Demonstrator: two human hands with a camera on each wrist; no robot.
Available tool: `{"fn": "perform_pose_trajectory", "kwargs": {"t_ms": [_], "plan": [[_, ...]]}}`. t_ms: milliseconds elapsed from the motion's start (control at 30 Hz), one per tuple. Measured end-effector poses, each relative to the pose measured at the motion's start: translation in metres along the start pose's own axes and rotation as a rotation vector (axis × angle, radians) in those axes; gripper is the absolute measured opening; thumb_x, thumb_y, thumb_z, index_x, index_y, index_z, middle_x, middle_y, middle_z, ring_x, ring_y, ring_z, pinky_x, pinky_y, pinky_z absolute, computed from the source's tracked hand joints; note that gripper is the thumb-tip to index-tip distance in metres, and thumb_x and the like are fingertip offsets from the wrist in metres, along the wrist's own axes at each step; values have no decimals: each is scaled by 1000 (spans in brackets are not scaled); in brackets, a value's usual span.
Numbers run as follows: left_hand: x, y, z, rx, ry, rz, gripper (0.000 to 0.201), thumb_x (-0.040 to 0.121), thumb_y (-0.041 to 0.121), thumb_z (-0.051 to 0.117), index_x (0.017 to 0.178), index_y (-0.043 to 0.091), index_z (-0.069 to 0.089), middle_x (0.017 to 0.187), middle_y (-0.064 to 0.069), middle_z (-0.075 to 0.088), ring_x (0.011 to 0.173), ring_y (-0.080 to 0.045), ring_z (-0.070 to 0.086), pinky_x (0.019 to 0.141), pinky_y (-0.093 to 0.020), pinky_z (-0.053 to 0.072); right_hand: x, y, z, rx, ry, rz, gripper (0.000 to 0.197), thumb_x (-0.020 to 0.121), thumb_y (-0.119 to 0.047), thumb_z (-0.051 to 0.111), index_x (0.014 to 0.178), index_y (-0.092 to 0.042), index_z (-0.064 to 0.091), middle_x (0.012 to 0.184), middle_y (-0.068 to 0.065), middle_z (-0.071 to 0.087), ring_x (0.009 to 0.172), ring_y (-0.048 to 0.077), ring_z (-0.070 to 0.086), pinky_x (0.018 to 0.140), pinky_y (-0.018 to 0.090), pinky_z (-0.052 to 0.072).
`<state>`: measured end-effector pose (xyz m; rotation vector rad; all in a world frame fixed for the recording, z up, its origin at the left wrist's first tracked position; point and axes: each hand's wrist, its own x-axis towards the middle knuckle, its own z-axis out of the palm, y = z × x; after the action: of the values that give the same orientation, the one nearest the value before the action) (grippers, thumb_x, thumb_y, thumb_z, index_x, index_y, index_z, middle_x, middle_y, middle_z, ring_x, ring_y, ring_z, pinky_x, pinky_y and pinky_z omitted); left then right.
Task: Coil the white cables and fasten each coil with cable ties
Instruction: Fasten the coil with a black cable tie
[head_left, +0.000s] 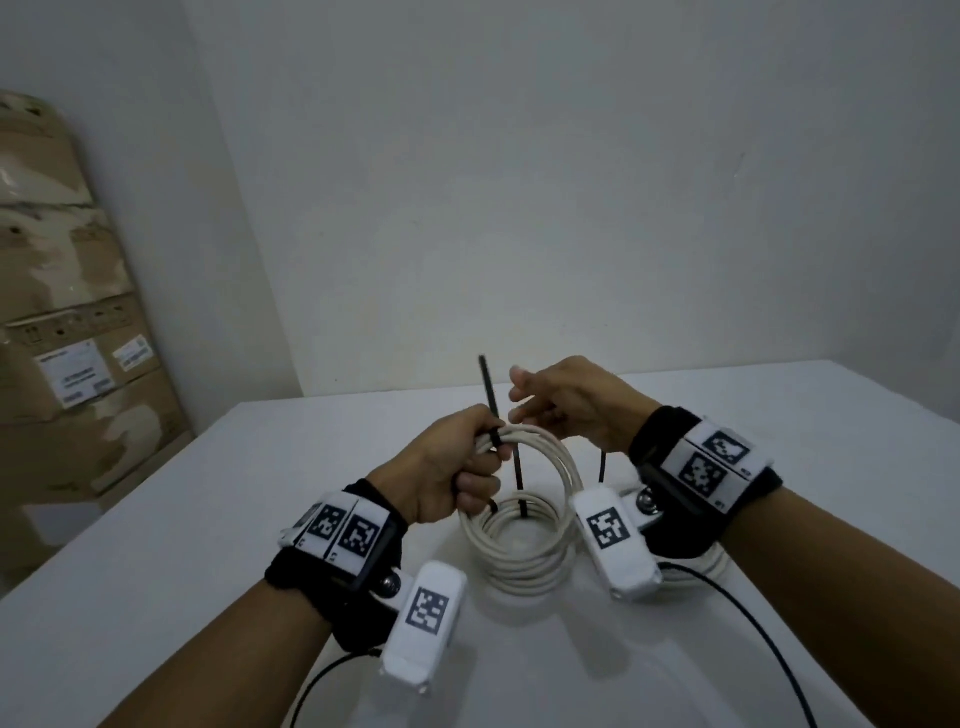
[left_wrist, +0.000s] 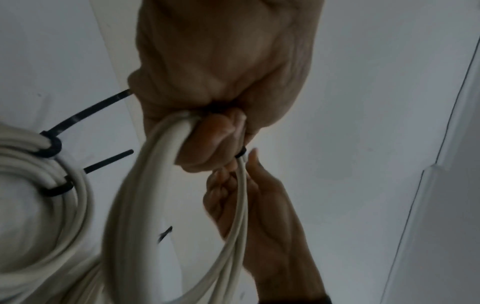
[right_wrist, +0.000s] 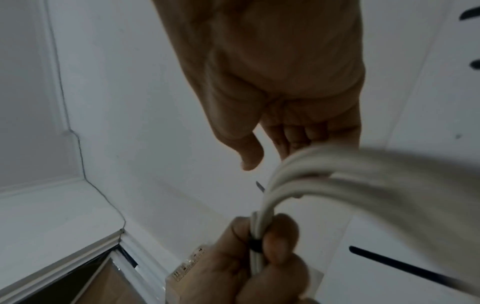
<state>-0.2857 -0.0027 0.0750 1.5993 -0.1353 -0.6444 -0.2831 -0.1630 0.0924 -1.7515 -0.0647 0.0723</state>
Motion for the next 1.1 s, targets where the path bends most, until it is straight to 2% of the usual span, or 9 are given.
{"fn": "perform_pose_trajectory", "kwargs": {"t_ms": [100,233,400,567,633,733,867,1000,1100], "plan": [[3,6,-13,-68,48,24,33,90,25,32,64,11,45,39,7,21,29,-7,18,33,-12,18,-18,6,-1,-159,-48,-78,39,94,-42,52,100,-6,64,79,9,71,68,21,67,54,25,49],[6,6,-18,-117,114,33,35,93,25,35,74,4,55,43,3,32,34,-12,33,37,-17,33,-23,28,13,-325,20,-183,17,95,-25,54,97,-13,65,69,8,70,52,17,63,42,24,48],[7,-4,-18,-143,162,83,32,96,19,40,91,-5,61,61,-10,54,52,-22,57,51,-30,55,-20,41,9,-113,24,-125,21,95,-16,54,97,3,63,65,10,64,46,19,60,41,24,48],[6,-10,-22,-181,231,156,18,91,9,51,94,-5,62,80,-17,61,72,-29,66,73,-41,59,-17,44,13,-37,82,-155,16,94,-13,56,98,1,62,62,9,60,45,20,60,42,26,49],[5,-15,-23,-70,266,179,15,89,0,56,101,-6,62,85,-19,62,73,-29,68,70,-39,60,-16,46,12,11,112,-141,17,92,-13,60,107,-5,56,62,9,61,45,19,60,42,26,49],[4,-23,-25,51,342,225,22,83,-11,60,105,-7,61,84,-23,63,63,-25,68,58,-33,60,-16,50,9,-2,117,-123,22,88,-11,64,106,-7,53,60,6,63,53,23,63,43,27,50],[10,-31,-26,145,410,231,18,81,-11,63,97,-3,64,79,-21,64,62,-26,66,57,-34,60,-15,55,11,-144,114,-54,21,83,0,62,103,-5,57,70,14,67,64,31,68,51,35,58],[18,-39,-23,295,437,198,17,80,-10,65,93,1,65,75,-21,66,60,-28,65,54,-34,58,-10,59,13,-414,115,7,18,84,-2,63,100,-9,61,82,14,68,61,25,68,46,29,57],[29,-47,-22,430,464,176,19,80,-7,67,98,0,67,85,-21,68,56,-23,64,52,-31,57,-3,61,13,-555,69,65,17,85,0,60,100,-8,62,77,12,66,58,26,67,41,25,53]]}}
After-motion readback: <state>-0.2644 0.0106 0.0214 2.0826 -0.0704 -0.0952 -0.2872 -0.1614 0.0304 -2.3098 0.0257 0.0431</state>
